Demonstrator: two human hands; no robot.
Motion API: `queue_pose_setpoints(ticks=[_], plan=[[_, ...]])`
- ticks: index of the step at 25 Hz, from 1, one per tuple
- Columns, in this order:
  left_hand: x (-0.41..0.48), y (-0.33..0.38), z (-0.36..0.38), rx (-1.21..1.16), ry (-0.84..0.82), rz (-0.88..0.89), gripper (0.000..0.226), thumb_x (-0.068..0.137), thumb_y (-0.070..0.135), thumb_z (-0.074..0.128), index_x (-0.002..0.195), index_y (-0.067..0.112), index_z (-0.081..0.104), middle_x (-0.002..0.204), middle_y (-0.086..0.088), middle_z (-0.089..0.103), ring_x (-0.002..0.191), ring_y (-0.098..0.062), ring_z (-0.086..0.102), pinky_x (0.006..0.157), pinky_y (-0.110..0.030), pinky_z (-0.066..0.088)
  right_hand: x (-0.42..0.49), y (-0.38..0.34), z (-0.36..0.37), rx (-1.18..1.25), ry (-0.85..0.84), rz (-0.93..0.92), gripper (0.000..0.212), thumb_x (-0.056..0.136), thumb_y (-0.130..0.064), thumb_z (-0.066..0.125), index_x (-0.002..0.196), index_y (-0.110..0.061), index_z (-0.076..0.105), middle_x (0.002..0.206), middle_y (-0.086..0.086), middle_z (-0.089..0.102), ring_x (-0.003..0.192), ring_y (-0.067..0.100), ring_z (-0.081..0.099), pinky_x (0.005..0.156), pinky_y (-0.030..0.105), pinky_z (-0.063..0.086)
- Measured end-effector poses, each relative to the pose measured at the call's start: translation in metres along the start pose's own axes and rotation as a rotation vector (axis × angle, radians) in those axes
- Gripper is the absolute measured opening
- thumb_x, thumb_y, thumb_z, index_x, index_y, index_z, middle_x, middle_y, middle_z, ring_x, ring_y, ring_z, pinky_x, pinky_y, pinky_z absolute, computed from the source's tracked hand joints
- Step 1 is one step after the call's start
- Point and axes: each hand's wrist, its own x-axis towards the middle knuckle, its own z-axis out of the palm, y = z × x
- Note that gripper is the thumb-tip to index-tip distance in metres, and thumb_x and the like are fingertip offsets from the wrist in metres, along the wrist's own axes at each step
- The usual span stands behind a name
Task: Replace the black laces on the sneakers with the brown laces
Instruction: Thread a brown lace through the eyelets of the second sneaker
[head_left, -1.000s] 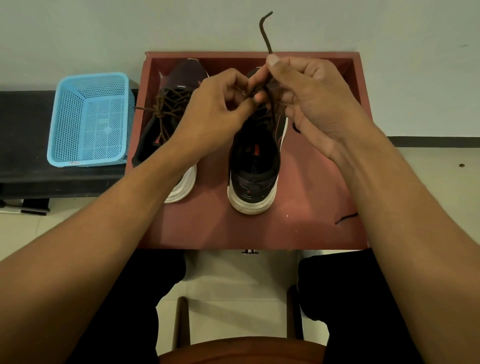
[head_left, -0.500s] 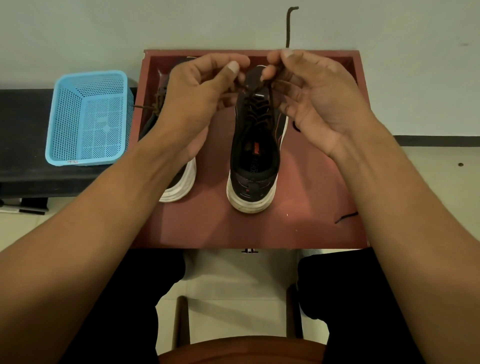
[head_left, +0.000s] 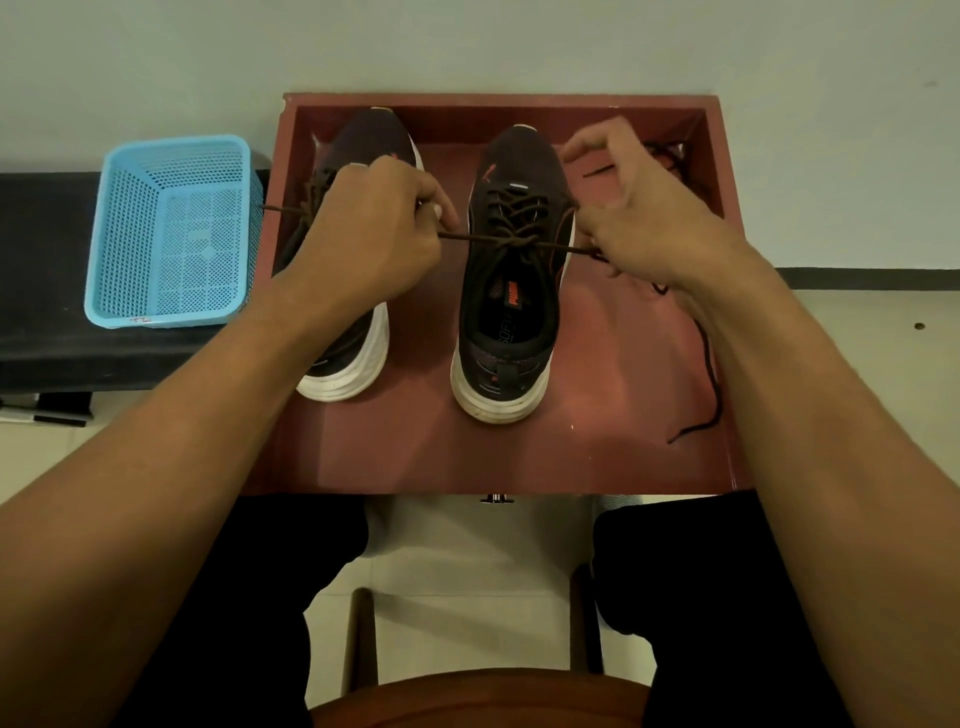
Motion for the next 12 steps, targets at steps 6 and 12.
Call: queue_pose_setpoints(ticks=[6,12], plan=[[-0.001,0.004,-0.003,0.064,0.035,0.092,0.022,0.103,0.032,0.061,0.101,0.022,0.081,0.077,0.011,0.058,0.073,-0.007,0.059,0.07,-0.012,0.037,-0.003,0.004,-0.005,-0.153,-0.138,-0.059,0.011,0.103,-0.028,0.063,0.101,-0.025,0.074,0.073,-0.009,0.056,0.066,0.007,0.057,0.042,0.011,0.038],[0.001,-0.006,-0.002,0.05,0.018,0.149,0.024,0.091,0.046,0.075,0.092,0.023,0.081,0.105,0.001,0.049,0.1,-0.011,0.046,0.08,-0.019,0.032,-0.001,0.007,-0.012,-0.299,-0.213,-0.222,0.023,0.098,-0.047,0.069,0.085,-0.03,0.078,0.08,-0.006,0.067,0.056,-0.002,0.052,0.062,0.021,0.038]])
